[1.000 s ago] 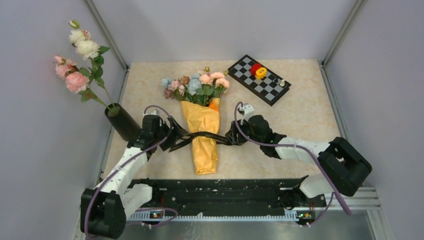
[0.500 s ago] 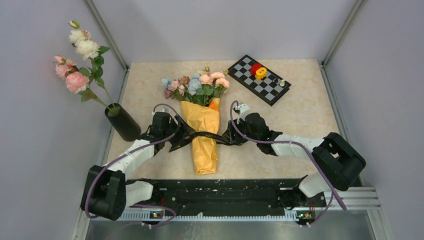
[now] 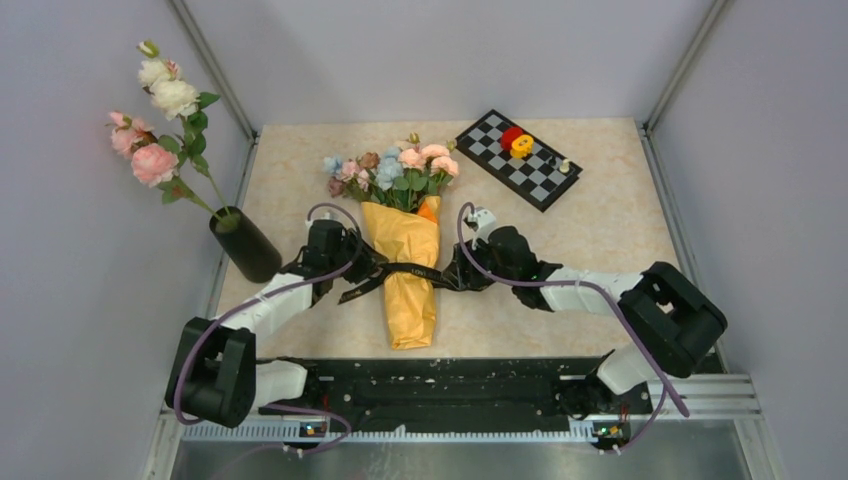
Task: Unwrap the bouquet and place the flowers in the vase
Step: Untie the ribbon from the wrapping paper.
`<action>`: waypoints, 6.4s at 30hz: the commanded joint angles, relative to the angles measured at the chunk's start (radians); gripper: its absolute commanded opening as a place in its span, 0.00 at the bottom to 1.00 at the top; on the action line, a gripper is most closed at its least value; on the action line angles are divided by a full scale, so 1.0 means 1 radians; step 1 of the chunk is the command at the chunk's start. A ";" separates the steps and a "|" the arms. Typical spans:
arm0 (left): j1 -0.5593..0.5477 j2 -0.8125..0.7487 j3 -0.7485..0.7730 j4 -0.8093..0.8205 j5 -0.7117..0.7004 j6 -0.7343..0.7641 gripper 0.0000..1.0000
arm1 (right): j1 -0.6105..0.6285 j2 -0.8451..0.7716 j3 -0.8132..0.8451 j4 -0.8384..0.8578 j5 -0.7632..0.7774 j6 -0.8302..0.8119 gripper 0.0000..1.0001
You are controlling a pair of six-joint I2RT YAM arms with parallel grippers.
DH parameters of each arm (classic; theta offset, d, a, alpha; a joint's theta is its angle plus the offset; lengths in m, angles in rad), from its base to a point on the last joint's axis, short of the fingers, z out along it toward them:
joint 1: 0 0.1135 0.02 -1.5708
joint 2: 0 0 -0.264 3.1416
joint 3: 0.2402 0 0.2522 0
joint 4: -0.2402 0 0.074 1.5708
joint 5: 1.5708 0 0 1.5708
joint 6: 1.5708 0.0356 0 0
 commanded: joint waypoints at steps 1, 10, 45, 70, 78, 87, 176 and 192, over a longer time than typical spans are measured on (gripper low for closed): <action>-0.004 -0.001 0.039 0.039 -0.025 0.008 0.35 | 0.003 0.030 0.054 0.055 -0.053 -0.013 0.55; -0.003 -0.021 0.077 -0.041 -0.030 0.060 0.02 | 0.003 0.071 0.098 0.040 -0.085 -0.025 0.55; 0.236 -0.029 0.242 -0.506 0.175 0.452 0.00 | -0.089 0.214 0.217 -0.005 -0.272 -0.076 0.53; 0.238 -0.085 0.180 -0.553 0.144 0.486 0.00 | -0.058 0.265 0.212 0.017 -0.342 -0.044 0.30; 0.263 -0.075 0.199 -0.540 0.134 0.495 0.00 | -0.058 0.203 0.161 0.054 -0.328 -0.017 0.00; 0.363 -0.047 0.268 -0.584 0.082 0.556 0.00 | -0.062 0.077 0.068 0.044 -0.226 -0.015 0.00; -0.565 0.112 0.226 -0.075 -0.257 0.894 0.17 | -0.121 -0.533 -0.223 -0.206 0.320 0.129 0.59; -0.562 0.003 0.216 -0.052 -0.345 0.686 0.00 | -0.121 -0.499 -0.220 -0.172 0.300 0.135 0.59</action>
